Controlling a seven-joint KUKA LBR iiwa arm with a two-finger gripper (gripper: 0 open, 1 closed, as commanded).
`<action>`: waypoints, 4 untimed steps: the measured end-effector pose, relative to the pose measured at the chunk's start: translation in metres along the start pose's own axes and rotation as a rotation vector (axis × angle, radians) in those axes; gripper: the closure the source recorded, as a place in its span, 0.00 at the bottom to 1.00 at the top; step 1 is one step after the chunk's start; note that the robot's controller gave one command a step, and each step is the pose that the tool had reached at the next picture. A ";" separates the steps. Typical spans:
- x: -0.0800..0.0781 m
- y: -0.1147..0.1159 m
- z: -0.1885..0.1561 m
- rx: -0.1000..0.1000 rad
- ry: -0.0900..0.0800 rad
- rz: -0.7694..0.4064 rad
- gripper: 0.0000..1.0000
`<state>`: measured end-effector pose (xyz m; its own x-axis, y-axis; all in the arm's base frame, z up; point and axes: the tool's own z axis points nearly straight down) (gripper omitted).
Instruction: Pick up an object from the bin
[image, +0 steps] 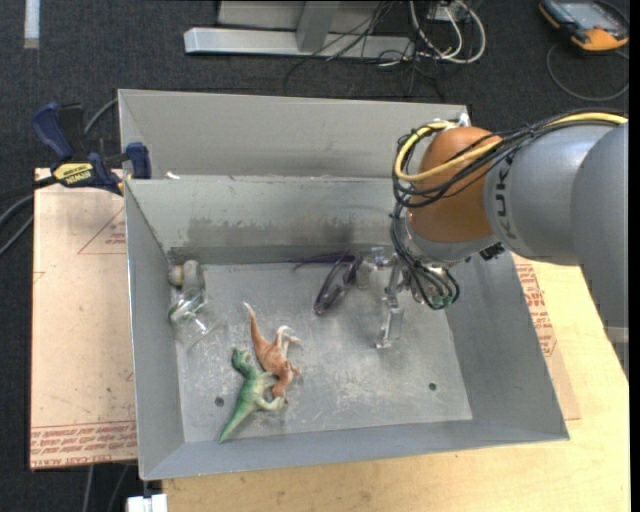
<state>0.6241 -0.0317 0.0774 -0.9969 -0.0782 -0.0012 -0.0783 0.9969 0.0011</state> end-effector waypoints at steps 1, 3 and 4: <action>-0.024 0.062 -0.084 0.000 -0.007 -0.201 0.00; -0.030 0.036 0.006 0.003 -0.014 -0.626 0.00; -0.039 0.044 0.004 -0.001 -0.015 -0.352 1.00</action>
Offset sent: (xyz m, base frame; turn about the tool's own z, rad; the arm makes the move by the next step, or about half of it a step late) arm 0.0267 0.0514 0.0226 -0.1814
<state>0.6596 0.0151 0.0736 -0.9087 -0.4171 -0.0165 -0.4171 0.9089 -0.0007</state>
